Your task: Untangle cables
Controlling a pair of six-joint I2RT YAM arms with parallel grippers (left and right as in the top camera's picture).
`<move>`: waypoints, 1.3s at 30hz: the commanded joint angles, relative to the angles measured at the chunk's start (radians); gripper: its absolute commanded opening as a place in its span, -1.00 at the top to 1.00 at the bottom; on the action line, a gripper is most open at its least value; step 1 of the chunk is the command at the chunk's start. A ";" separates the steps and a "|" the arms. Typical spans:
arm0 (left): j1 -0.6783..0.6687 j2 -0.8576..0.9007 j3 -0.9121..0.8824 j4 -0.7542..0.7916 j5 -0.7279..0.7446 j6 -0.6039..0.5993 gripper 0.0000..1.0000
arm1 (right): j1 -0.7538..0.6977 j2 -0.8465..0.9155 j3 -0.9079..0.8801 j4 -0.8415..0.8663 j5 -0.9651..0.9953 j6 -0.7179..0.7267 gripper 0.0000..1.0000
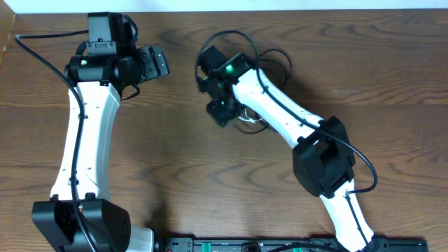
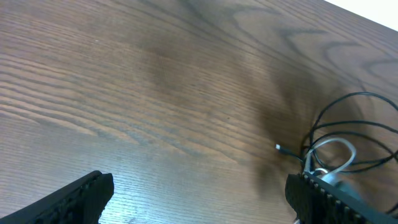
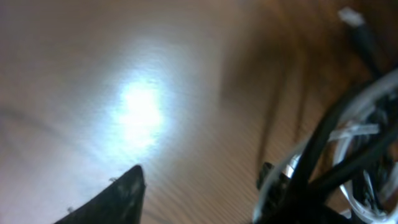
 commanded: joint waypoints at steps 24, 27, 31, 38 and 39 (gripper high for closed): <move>-0.104 0.014 0.003 -0.006 0.128 -0.006 -0.81 | -0.474 -0.156 0.081 -0.028 -0.441 -0.176 -0.72; -0.103 0.014 0.003 -0.009 0.169 -0.007 -0.76 | -0.445 -0.114 0.081 -0.045 -0.437 -0.195 -0.72; -0.103 0.014 0.003 -0.013 0.169 -0.006 -0.75 | -0.403 -0.067 0.081 -0.041 -0.438 -0.289 -0.72; -0.103 0.014 0.003 -0.012 0.161 -0.007 -0.74 | -0.333 0.014 0.081 0.039 -0.465 -0.319 -0.69; -0.103 0.014 0.003 -0.012 0.161 -0.007 -0.73 | -0.324 0.027 0.081 0.048 -0.465 -0.319 -0.68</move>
